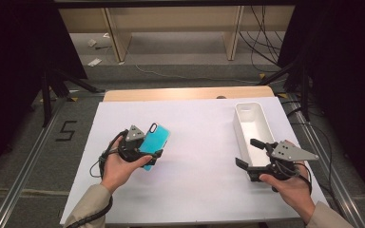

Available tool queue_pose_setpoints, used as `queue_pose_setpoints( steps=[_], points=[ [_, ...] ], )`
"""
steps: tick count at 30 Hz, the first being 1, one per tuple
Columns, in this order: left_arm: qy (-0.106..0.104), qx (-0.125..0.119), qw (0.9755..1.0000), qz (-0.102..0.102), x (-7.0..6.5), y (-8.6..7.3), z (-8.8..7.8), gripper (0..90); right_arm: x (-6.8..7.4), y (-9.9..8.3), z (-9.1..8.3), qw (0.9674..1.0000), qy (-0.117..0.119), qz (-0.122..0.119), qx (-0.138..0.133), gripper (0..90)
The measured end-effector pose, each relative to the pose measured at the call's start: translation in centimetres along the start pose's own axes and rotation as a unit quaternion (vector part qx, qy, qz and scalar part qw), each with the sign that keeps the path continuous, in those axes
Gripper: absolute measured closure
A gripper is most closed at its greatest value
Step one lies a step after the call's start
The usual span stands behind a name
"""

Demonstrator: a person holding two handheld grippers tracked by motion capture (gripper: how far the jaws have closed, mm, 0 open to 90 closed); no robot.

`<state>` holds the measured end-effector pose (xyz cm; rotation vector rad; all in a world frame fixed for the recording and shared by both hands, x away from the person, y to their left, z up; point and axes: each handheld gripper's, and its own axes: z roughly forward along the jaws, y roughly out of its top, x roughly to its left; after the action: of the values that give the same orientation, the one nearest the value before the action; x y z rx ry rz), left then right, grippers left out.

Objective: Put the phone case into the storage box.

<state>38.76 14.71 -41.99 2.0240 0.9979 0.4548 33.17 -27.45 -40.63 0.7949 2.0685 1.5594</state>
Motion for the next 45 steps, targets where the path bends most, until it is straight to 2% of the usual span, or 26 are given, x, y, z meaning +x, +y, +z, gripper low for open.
queue_pose_setpoints(
  steps=[11, 28, 45],
  points=[
    [0.001, -0.010, 0.9999, 0.005, -0.6, 0.2, 0.0, 16.9, 0.4, 0.4, 0.5, 1.0000, 0.002, -0.002, -0.003, 15.5],
    [-0.008, -0.016, 0.9995, 0.025, -2.1, 0.5, 0.3, 16.9, 1.1, 1.0, 1.6, 1.0000, 0.007, -0.002, -0.003, 15.5],
    [-0.018, -0.020, 0.9988, 0.040, -3.5, 0.7, 0.8, 17.0, 2.4, 2.1, 3.6, 0.9999, 0.016, -0.005, -0.003, 13.9]
  ],
)
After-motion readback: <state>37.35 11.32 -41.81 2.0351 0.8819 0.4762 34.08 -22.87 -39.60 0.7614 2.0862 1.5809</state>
